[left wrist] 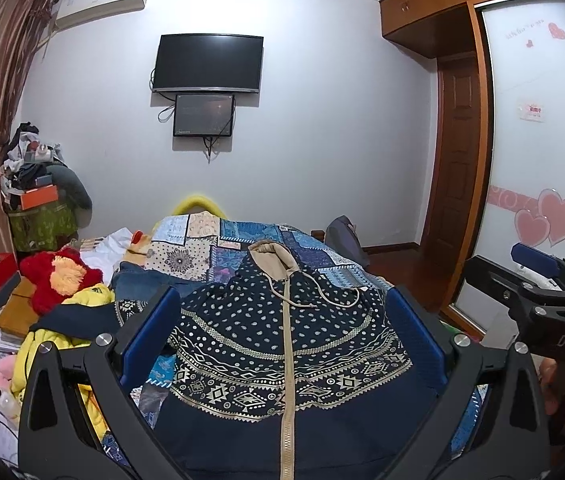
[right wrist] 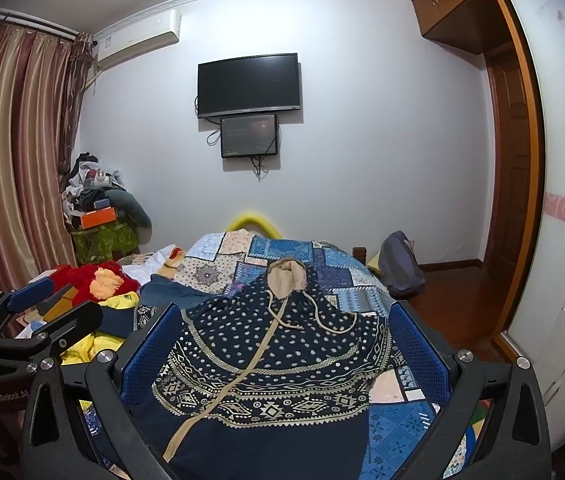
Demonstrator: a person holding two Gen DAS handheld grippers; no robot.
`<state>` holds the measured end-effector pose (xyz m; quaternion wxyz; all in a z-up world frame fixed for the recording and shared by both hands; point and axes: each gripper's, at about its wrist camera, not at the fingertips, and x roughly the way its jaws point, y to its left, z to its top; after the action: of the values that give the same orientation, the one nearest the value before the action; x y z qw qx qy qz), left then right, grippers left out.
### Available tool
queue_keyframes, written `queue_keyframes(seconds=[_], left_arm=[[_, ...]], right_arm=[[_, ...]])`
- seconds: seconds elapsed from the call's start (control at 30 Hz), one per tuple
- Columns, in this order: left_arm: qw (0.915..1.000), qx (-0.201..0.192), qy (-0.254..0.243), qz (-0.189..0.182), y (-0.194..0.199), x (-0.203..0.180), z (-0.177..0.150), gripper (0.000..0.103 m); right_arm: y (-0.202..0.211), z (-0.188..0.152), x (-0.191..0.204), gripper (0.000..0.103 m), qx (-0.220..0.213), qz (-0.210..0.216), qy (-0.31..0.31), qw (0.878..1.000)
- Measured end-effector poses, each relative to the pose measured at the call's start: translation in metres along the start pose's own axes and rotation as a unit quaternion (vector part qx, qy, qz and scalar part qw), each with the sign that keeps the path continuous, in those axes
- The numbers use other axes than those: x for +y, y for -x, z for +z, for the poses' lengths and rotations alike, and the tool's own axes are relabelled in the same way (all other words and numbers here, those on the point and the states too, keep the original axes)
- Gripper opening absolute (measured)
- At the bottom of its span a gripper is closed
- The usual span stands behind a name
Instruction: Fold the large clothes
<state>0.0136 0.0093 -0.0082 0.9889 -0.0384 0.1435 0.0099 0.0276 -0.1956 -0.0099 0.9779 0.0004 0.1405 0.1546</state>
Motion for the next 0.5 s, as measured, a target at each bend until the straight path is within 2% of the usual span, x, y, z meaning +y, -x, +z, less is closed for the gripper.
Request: queue_keyframes(seconds=[0.5], left_arm=[[0.9999,0.010,0.013,0.001,-0.0046,0.0061,0.0003,0.103]], right_arm=[[-0.0011,-0.0002,0.0006,0.103,0.000,-0.002,0.001,1.000]])
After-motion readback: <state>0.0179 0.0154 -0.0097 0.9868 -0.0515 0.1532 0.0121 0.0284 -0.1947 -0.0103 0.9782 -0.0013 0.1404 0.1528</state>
